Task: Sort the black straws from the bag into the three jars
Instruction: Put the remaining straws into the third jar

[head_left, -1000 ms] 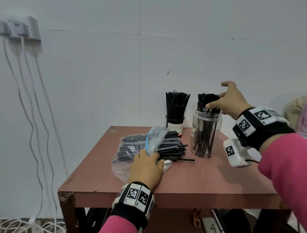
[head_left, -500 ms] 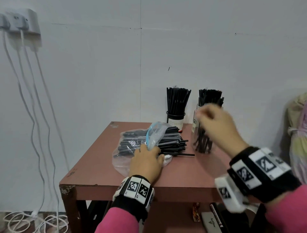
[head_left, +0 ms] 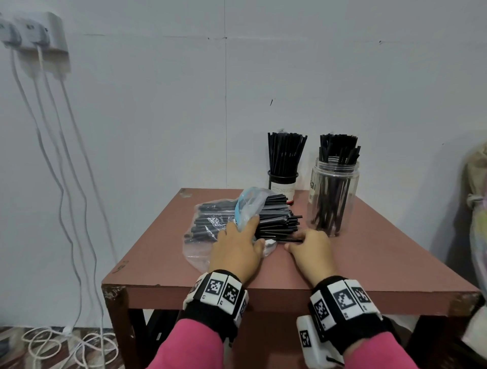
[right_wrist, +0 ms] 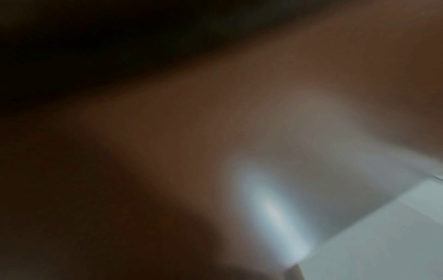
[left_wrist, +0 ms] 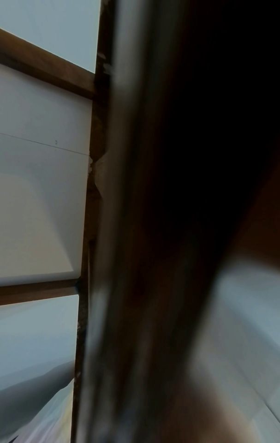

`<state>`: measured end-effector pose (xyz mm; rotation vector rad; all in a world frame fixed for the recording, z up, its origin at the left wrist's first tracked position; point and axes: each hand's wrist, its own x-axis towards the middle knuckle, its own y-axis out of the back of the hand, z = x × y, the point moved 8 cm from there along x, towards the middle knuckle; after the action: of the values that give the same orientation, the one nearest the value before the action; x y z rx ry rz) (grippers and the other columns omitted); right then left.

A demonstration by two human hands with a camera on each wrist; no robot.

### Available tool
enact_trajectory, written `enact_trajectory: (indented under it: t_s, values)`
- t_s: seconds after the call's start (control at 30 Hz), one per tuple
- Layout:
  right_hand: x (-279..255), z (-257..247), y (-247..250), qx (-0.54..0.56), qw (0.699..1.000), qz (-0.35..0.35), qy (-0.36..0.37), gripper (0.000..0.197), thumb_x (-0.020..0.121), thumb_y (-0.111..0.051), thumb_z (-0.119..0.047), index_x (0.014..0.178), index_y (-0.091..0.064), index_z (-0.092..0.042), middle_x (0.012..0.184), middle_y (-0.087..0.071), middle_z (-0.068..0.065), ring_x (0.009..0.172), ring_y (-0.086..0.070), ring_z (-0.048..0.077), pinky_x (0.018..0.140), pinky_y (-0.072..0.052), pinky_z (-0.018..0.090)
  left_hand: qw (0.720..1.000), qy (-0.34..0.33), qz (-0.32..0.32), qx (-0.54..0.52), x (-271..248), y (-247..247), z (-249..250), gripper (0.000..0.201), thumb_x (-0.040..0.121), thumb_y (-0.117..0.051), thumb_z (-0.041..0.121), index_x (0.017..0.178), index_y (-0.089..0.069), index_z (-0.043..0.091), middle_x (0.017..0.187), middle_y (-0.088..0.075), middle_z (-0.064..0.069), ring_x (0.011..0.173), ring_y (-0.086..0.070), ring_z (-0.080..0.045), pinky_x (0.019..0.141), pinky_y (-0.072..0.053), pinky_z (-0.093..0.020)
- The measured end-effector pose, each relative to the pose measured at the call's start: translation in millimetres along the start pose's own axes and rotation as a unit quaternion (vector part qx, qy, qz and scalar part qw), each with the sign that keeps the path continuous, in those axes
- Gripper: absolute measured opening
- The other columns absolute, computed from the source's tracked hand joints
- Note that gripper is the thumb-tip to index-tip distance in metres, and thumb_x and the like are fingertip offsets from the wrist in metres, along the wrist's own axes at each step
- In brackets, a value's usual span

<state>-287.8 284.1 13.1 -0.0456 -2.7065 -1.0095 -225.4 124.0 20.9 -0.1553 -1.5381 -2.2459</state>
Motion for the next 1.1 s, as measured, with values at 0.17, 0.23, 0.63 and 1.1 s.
enact_trajectory:
  t_s: [0.17,0.23,0.63,1.1]
  values:
    - [-1,-3,2,0.058,0.998,0.011,0.027,0.031,0.078,-0.076,-0.01,0.104,-0.06,-0.016,0.111,-0.055,0.006,0.103,-0.057,0.023,0.095,-0.043,0.031,1.0,-0.015,0.01,-0.009,-1,0,2,0.054,0.096,-0.044,0.044,0.146,-0.022,0.046,0.128,-0.031,-0.008,0.117,-0.041,-0.029,0.099,-0.043,-0.042]
    - [0,-6,0,0.077,0.996,-0.002,0.036,0.044,0.078,-0.076,-0.007,0.115,-0.053,-0.013,0.104,-0.06,0.003,0.101,-0.058,0.02,0.091,-0.044,0.031,0.999,-0.031,0.021,-0.02,-1,2,4,0.056,0.096,-0.047,0.041,0.146,-0.023,0.044,0.13,-0.029,-0.007,0.116,-0.041,-0.028,0.099,-0.043,-0.041]
    - [-4,-12,-3,0.139,0.986,-0.034,0.091,0.037,0.081,-0.074,-0.011,0.109,-0.051,-0.021,0.103,-0.057,-0.005,0.101,-0.055,0.013,0.084,-0.037,0.022,1.0,-0.017,0.025,-0.001,-2,0,4,0.049,0.096,-0.044,0.043,0.144,-0.035,0.035,0.138,-0.027,-0.007,0.123,-0.038,-0.029,0.099,-0.041,-0.041]
    - [-3,-20,-16,0.008,0.988,-0.079,0.131,0.023,0.088,-0.067,-0.02,0.105,-0.051,-0.02,0.105,-0.057,-0.004,0.104,-0.053,0.016,0.081,-0.036,0.027,0.999,-0.024,0.017,-0.022,-5,3,6,0.036,0.095,-0.047,0.041,0.13,-0.048,0.033,0.137,-0.028,-0.006,0.123,-0.038,-0.028,0.097,-0.042,-0.04]
